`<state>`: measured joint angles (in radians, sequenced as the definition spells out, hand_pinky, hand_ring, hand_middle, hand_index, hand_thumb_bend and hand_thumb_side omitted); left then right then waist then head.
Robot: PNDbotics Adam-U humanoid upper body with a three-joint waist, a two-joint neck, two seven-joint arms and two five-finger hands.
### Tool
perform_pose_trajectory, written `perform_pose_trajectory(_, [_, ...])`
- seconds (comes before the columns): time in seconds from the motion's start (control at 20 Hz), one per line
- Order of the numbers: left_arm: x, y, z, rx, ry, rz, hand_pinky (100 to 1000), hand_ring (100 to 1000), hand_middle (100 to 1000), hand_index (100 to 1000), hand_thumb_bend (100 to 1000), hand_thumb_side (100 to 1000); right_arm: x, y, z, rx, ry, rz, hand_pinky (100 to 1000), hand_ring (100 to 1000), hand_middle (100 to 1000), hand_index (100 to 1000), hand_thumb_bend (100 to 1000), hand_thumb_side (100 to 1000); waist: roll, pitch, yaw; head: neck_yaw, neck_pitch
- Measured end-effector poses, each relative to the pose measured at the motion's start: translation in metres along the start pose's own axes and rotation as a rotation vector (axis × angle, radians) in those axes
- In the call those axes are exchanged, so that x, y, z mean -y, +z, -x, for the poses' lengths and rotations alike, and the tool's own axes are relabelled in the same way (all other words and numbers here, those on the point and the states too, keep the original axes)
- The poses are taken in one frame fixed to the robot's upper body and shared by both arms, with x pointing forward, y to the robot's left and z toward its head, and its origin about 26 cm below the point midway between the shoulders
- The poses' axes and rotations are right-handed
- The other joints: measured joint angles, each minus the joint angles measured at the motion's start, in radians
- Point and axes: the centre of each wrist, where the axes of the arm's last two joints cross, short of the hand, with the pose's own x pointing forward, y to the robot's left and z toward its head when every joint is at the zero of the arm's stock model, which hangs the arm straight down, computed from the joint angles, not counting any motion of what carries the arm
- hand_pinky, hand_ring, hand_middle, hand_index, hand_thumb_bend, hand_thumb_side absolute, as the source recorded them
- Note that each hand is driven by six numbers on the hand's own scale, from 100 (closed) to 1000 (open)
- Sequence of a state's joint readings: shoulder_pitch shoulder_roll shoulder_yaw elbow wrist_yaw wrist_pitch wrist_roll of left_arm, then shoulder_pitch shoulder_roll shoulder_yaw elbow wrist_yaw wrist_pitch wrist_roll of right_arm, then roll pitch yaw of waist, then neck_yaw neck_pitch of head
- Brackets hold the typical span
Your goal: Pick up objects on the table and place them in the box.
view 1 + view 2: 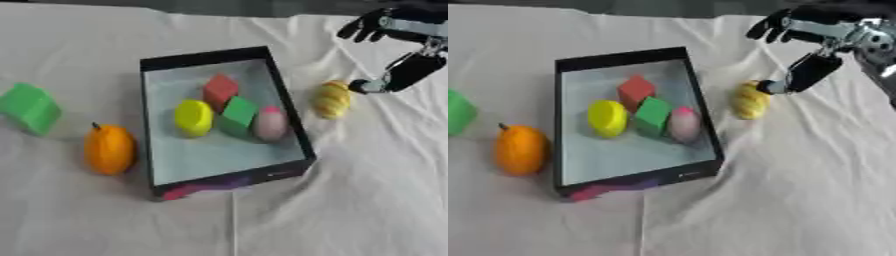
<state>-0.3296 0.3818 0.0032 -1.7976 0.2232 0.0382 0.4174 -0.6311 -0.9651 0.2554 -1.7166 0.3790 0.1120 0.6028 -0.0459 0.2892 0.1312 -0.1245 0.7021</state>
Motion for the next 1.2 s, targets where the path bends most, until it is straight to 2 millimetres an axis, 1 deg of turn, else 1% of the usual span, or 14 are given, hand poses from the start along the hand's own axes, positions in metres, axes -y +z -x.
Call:
perform_pose_trajectory(0.4, [0.0,0.0,0.0,0.0,0.0,0.001,720,826,648,726,100,807,-0.017,-0.009,0.015,-0.04,0.038,-0.069,853,867,867,914,434,226,0.0,0.0,0.005,0.0,0.0])
perform_pose_trajectory(0.75, [0.0,0.0,0.0,0.0,0.0,0.002,719,828,648,725,100,806,-0.034,-0.024,0.025,-0.076,0.049,-0.121,852,870,871,917,434,258,0.0,0.0,0.006,-0.001,0.0])
perform_pose_trajectory(1.15, [0.001,-0.001,-0.001,0.002,0.002,0.004,719,829,647,724,100,807,-0.054,-0.041,0.041,-0.13,0.061,-0.167,845,858,862,913,434,256,0.0,0.001,0.008,-0.005,0.0])
perform_pose_trajectory(1.2, [0.001,-0.001,-0.001,0.002,0.002,0.004,719,829,647,724,100,807,-0.056,-0.043,0.042,-0.132,0.061,-0.166,843,855,858,912,449,252,0.0,0.001,0.008,-0.006,-0.001])
